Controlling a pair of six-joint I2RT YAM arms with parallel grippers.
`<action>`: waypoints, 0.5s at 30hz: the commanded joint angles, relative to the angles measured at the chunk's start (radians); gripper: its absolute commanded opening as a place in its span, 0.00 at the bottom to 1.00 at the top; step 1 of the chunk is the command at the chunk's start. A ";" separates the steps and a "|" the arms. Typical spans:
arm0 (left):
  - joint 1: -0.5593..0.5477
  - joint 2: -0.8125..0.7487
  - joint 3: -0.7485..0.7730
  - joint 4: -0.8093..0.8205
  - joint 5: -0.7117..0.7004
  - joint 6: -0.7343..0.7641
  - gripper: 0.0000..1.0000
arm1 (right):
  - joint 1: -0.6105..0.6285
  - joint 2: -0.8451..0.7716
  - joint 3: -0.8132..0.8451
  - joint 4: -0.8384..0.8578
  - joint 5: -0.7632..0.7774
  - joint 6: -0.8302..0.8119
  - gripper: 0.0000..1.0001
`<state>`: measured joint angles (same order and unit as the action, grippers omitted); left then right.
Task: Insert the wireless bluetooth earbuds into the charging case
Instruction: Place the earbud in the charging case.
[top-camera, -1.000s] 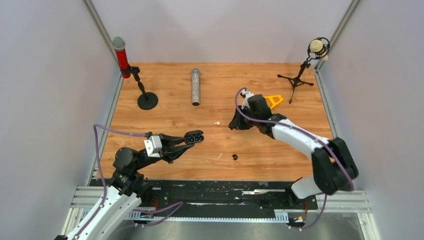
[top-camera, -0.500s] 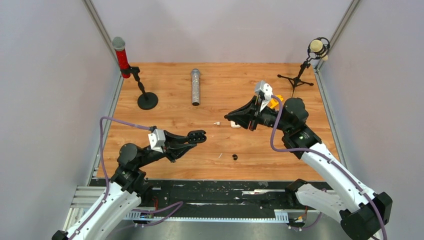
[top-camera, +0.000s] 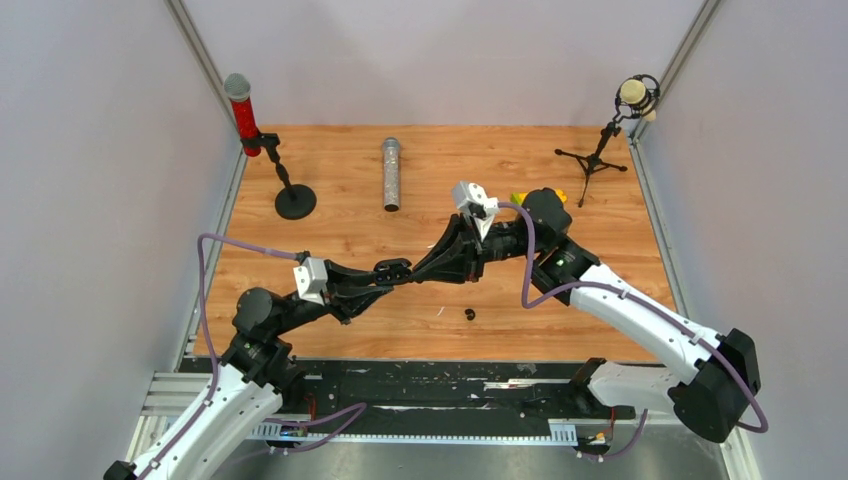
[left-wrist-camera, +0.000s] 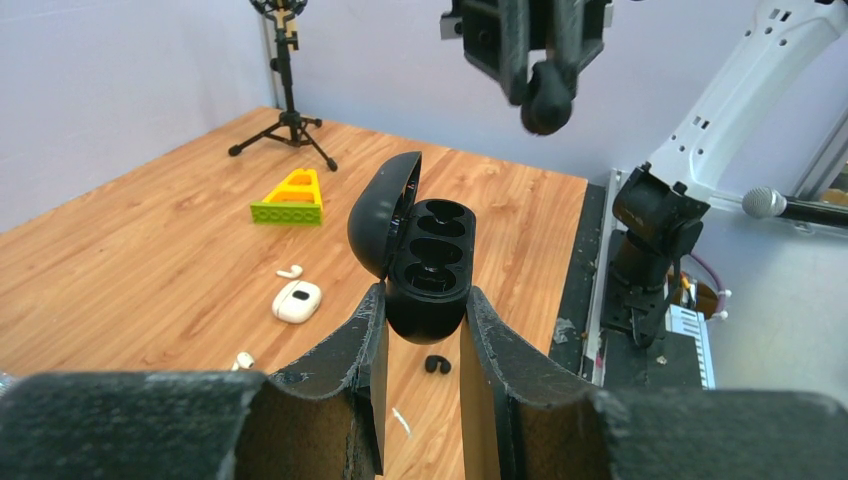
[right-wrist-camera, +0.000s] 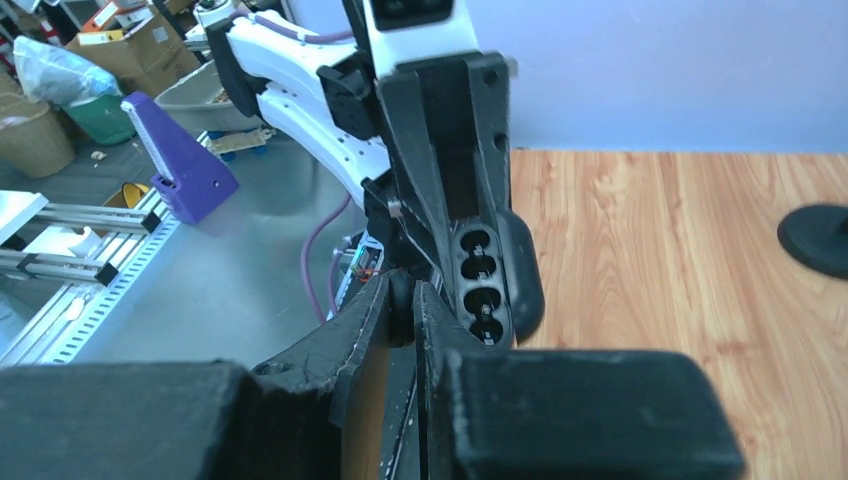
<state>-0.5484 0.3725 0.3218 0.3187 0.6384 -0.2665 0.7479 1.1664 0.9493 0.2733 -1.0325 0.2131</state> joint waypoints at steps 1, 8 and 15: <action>0.004 -0.009 0.003 0.039 -0.008 -0.013 0.00 | 0.048 0.027 0.079 0.090 -0.031 -0.031 0.00; 0.004 -0.010 0.002 0.042 -0.007 -0.014 0.00 | 0.069 0.087 0.116 0.055 0.037 -0.104 0.00; 0.004 -0.012 0.002 0.041 -0.012 -0.011 0.00 | 0.099 0.131 0.144 0.031 0.083 -0.159 0.00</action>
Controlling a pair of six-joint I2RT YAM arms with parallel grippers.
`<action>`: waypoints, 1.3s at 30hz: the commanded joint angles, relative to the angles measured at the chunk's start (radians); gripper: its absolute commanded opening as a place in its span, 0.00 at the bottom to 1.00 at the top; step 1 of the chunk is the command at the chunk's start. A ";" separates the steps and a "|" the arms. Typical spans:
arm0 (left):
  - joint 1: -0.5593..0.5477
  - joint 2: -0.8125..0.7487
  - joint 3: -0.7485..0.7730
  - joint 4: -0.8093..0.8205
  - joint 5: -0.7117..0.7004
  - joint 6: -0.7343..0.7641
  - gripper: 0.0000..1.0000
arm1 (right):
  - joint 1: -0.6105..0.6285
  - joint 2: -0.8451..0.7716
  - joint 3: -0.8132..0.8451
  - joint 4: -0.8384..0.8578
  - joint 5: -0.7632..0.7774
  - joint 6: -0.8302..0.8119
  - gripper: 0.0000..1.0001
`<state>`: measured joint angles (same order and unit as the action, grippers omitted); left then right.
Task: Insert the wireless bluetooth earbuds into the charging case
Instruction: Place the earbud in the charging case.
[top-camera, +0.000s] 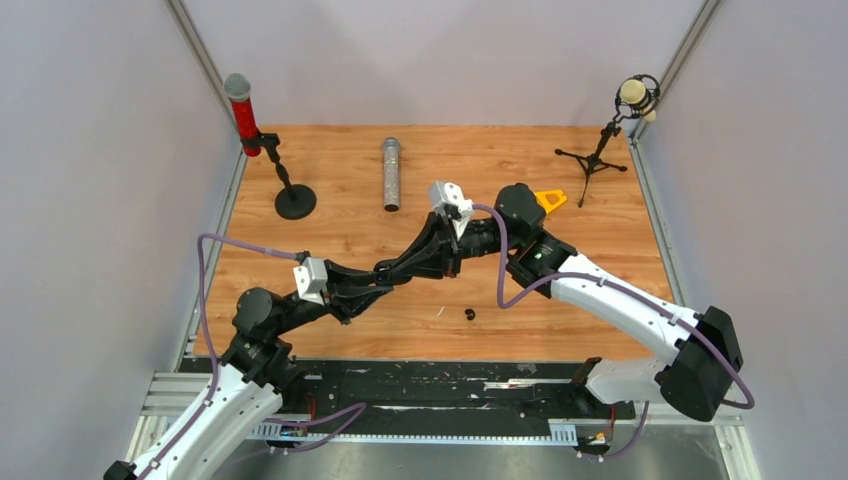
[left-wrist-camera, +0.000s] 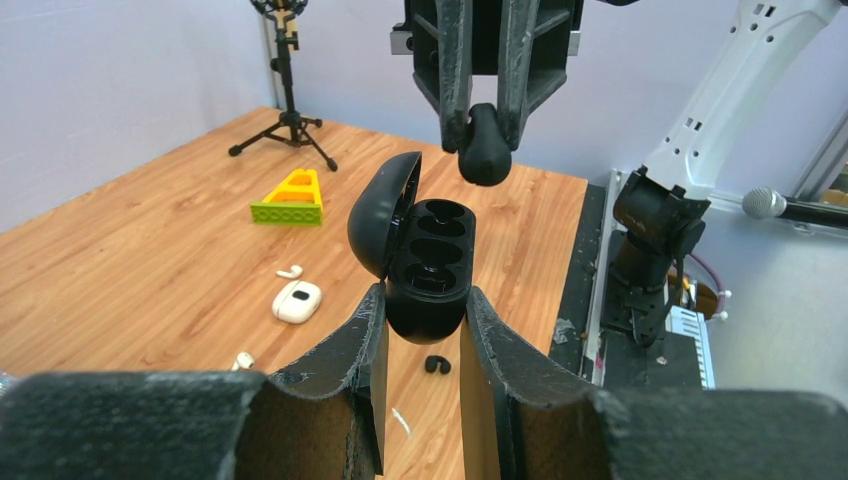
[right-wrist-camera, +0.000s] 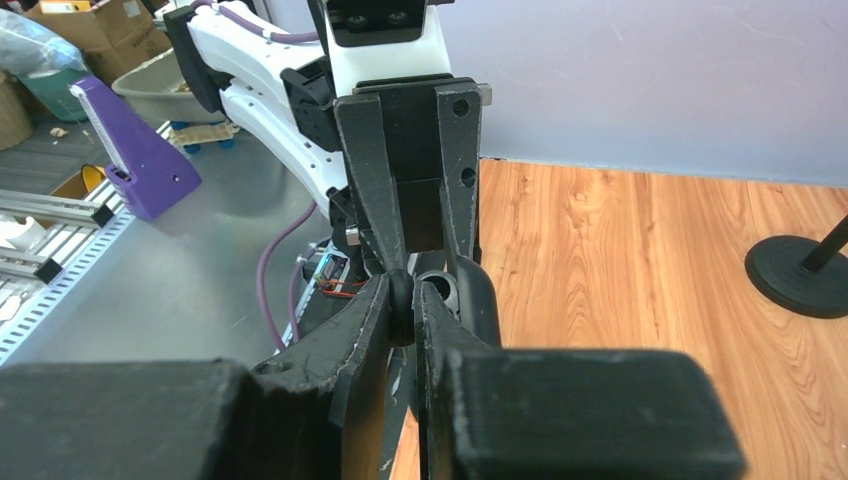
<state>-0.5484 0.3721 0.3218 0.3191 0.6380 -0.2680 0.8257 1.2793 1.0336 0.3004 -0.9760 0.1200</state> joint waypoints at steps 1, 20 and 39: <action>0.004 -0.011 0.001 0.039 -0.015 -0.010 0.00 | 0.025 0.022 0.064 -0.005 0.035 -0.073 0.00; 0.004 -0.024 0.005 0.022 -0.033 0.001 0.00 | 0.073 0.070 0.109 -0.136 0.080 -0.202 0.00; 0.004 -0.029 0.002 0.027 -0.027 0.001 0.00 | 0.106 0.075 0.135 -0.263 0.205 -0.351 0.00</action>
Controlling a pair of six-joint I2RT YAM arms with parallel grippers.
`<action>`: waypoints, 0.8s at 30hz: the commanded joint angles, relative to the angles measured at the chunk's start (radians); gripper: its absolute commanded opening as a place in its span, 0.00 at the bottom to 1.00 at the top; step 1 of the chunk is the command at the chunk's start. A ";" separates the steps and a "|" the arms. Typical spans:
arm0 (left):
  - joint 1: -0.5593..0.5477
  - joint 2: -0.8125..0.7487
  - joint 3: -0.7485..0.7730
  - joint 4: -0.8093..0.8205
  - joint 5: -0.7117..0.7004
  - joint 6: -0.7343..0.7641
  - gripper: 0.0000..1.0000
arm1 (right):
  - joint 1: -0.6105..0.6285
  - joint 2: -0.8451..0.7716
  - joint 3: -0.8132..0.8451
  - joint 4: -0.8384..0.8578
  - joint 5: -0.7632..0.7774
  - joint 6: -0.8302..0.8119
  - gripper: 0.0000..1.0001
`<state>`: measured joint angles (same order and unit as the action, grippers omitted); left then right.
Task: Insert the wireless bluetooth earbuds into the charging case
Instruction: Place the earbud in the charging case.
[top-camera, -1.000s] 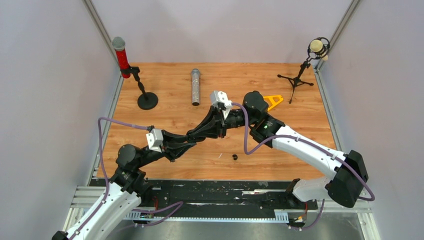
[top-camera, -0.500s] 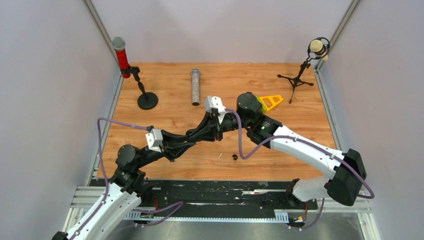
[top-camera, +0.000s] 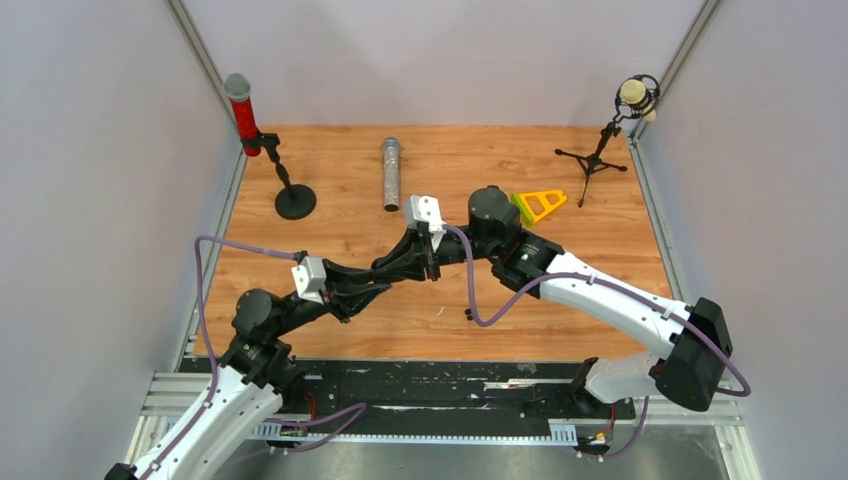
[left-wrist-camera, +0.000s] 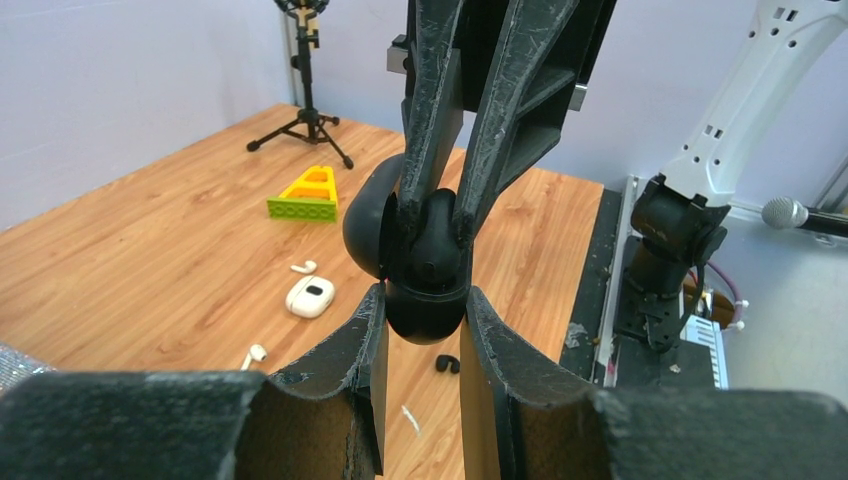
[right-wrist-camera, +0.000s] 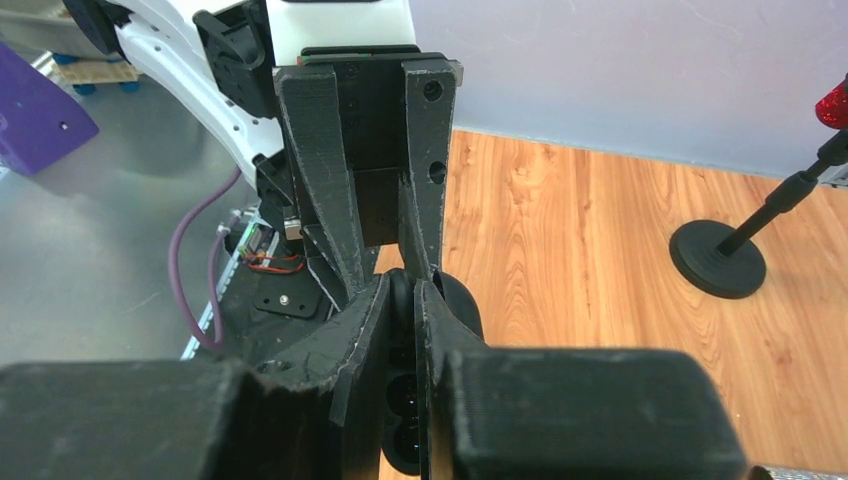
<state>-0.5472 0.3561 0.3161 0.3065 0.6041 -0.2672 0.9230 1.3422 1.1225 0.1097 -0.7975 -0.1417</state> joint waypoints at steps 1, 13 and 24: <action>0.003 -0.013 0.008 0.039 0.007 0.002 0.00 | 0.009 0.008 0.049 -0.095 0.031 -0.104 0.00; 0.003 -0.014 0.009 0.036 0.019 0.021 0.00 | 0.009 0.011 0.096 -0.255 0.006 -0.183 0.00; 0.004 -0.018 0.009 0.039 0.017 0.040 0.00 | 0.028 0.044 0.126 -0.279 0.043 -0.213 0.00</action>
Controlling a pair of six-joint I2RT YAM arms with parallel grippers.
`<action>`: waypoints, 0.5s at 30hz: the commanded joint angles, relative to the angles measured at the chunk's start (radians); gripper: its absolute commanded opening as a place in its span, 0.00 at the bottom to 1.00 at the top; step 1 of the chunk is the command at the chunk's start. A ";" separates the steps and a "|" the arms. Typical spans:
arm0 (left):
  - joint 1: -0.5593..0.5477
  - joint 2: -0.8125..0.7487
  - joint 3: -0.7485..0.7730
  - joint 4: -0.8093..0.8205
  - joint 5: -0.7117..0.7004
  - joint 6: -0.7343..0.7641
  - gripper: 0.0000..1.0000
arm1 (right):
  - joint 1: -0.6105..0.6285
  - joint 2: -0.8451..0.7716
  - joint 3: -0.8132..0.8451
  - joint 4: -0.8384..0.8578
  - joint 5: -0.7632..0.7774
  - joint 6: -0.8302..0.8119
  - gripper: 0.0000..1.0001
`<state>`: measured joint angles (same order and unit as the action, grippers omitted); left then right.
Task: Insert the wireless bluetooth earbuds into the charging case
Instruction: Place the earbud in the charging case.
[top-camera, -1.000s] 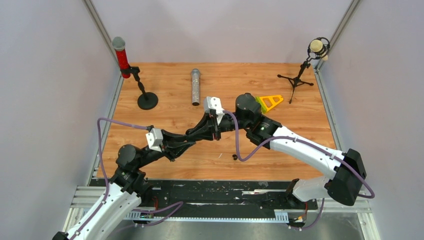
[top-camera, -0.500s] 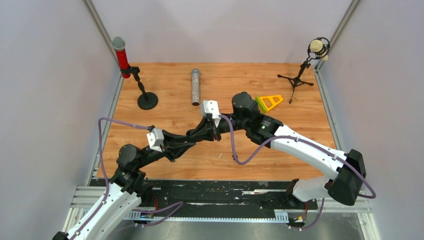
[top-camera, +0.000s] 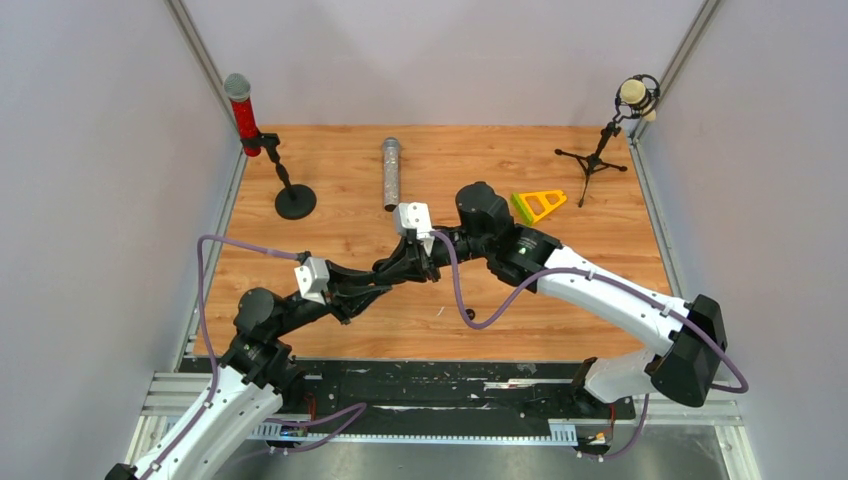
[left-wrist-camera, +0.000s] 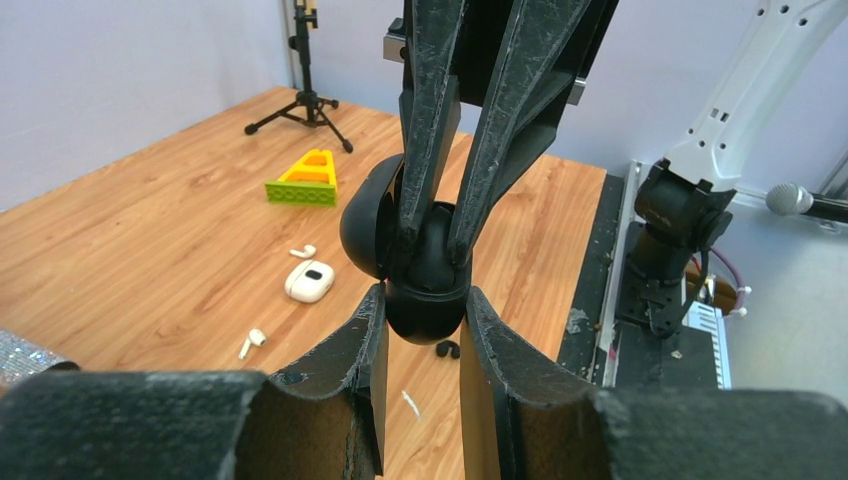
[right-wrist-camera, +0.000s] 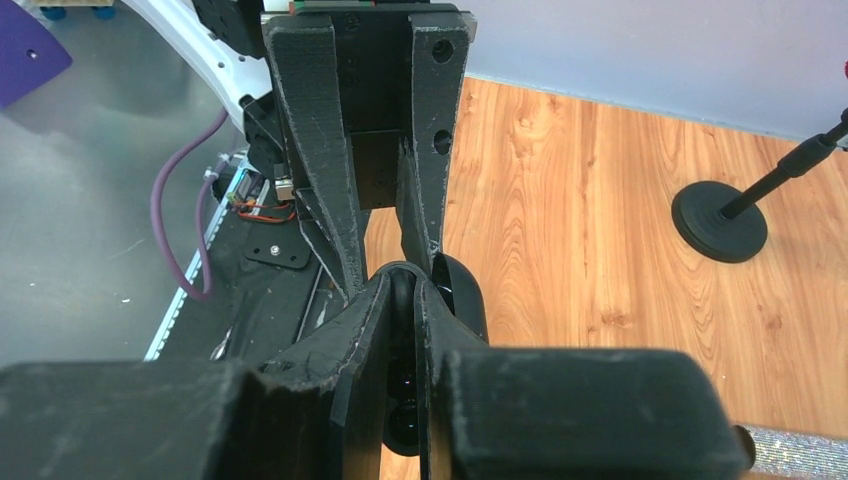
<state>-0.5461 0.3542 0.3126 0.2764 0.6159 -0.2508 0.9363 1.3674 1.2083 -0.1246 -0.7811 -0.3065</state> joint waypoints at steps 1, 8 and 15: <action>0.003 -0.017 0.013 0.067 0.002 0.024 0.00 | 0.015 0.021 0.041 -0.051 0.034 -0.052 0.00; 0.002 -0.020 0.013 0.063 -0.004 0.031 0.00 | 0.015 0.028 0.058 -0.123 0.016 -0.091 0.00; 0.002 -0.012 0.014 0.060 -0.006 0.029 0.00 | 0.015 0.037 0.089 -0.137 -0.010 -0.075 0.21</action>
<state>-0.5426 0.3496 0.3126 0.2577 0.6071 -0.2359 0.9466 1.3933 1.2602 -0.2207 -0.7605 -0.3695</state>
